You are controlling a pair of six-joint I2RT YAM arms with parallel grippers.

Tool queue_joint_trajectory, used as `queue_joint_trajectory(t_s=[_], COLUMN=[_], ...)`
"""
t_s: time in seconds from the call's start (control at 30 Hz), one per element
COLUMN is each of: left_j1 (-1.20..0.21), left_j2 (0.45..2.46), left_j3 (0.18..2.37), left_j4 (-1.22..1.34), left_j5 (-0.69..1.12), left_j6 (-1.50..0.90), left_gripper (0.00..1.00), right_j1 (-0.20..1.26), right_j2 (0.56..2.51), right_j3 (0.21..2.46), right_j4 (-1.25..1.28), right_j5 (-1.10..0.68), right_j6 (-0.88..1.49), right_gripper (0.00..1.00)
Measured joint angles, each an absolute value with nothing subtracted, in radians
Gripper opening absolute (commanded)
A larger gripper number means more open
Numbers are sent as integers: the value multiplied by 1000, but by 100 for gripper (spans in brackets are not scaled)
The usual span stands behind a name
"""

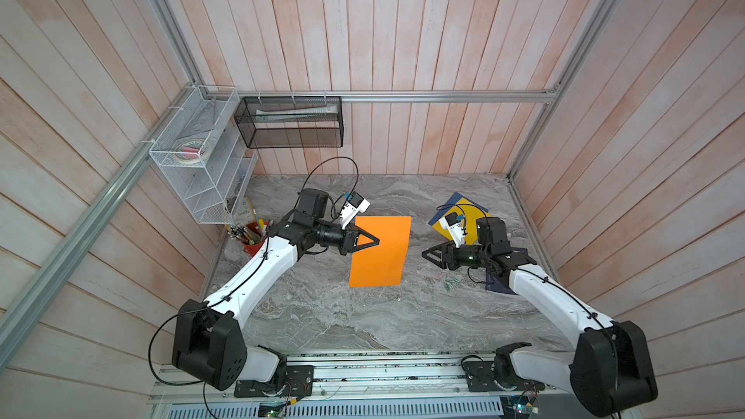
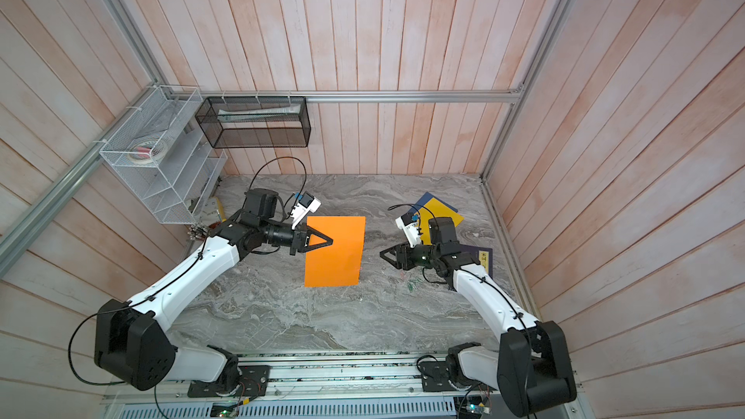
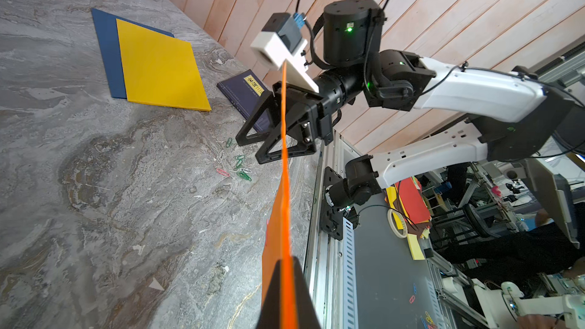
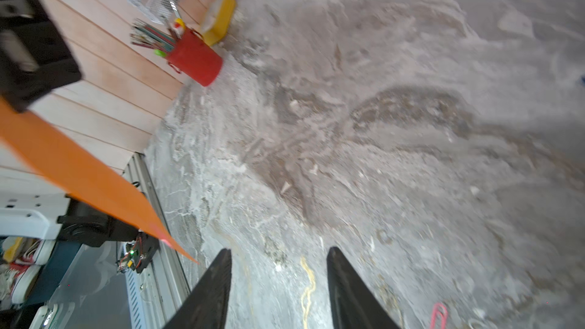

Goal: Unclip the paperclips from the documents
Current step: Place the paper clip at the center of the board, then adjust the document.

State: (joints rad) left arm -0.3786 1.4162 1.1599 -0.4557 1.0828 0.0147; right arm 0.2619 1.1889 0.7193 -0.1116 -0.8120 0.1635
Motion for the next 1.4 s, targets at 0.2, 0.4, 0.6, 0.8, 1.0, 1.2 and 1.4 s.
queue_joint_trajectory(t_s=[0.2,0.4,0.6,0.8,1.0,1.2,1.4], left_j1=[-379,-391,-417,-433,-440,-440,-440], left_j2=[1418,1428,1457,1477,1503,1510,1518], left_j3=[1160,1166,1200,1230,1238,1241,1250], left_j4=[-452,-433,-426,-404,-392,-369,-358], left_j5=[1104,1126,1140,1155,1160,1164,1168], left_j6=[12,1,-4,-12,-13,-24,-28], left_gripper=[0,0,0,0,0,0,0], right_j1=[289,327,359,366,367,373,373], right_j2=[1117,1131,1188,1235,1269,1303,1315], right_j3=[659,643,644,644,644,644,644], right_j4=[66,224,313,386,521,612,638], right_j5=[-937,-1026,-1068,-1093,-1139,-1176,-1184], right_j6=[207,256,272,299,377,445,475], right_gripper=[57,59,59,57,45,25,8])
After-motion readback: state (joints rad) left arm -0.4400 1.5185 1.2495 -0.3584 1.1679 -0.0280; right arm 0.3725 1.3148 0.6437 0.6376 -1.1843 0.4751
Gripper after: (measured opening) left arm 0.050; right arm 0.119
